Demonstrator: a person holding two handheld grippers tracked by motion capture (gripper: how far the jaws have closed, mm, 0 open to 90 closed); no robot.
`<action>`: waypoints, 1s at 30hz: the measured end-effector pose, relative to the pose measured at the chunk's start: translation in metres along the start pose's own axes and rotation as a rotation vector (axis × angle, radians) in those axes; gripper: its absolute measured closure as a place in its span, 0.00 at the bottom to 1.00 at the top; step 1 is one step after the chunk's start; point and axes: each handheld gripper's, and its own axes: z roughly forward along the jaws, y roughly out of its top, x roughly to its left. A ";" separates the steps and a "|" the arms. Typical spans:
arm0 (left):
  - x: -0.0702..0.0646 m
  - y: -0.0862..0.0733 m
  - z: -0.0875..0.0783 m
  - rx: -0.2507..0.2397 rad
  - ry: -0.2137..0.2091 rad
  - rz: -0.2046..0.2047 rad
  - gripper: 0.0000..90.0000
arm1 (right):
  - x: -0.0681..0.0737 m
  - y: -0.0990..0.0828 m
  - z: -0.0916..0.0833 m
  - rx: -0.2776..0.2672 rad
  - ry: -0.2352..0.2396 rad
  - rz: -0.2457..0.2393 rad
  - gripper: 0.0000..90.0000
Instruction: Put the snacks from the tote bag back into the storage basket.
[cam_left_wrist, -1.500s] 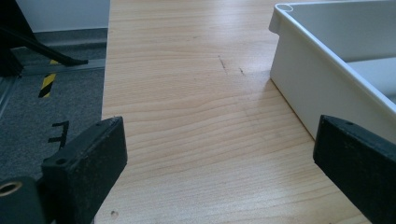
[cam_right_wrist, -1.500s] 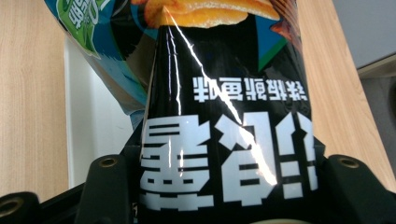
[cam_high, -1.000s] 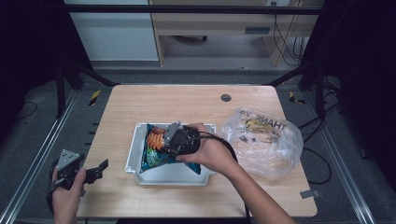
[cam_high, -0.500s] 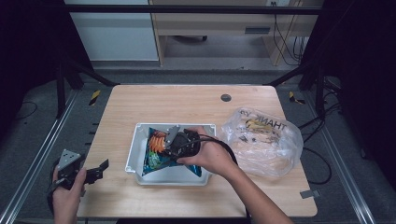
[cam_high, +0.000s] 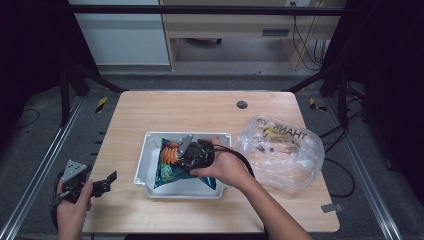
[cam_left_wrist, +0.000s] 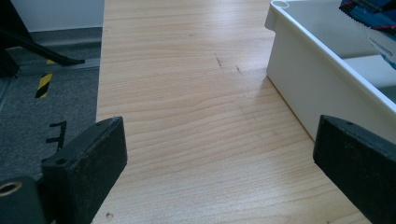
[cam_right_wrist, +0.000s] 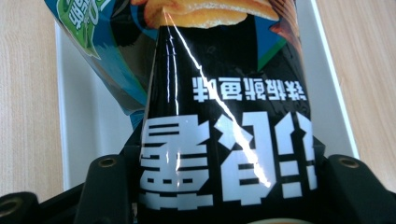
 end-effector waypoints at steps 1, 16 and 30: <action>0.000 0.000 0.000 -0.002 0.000 0.000 0.03 | 0.000 -0.001 0.001 0.001 0.002 -0.003 0.46; 0.000 0.000 0.000 -0.002 -0.002 -0.004 0.03 | -0.002 -0.006 0.012 0.023 0.012 0.014 0.46; 0.000 0.001 0.001 -0.005 -0.001 -0.001 0.03 | -0.002 -0.011 0.022 0.038 0.021 0.022 0.46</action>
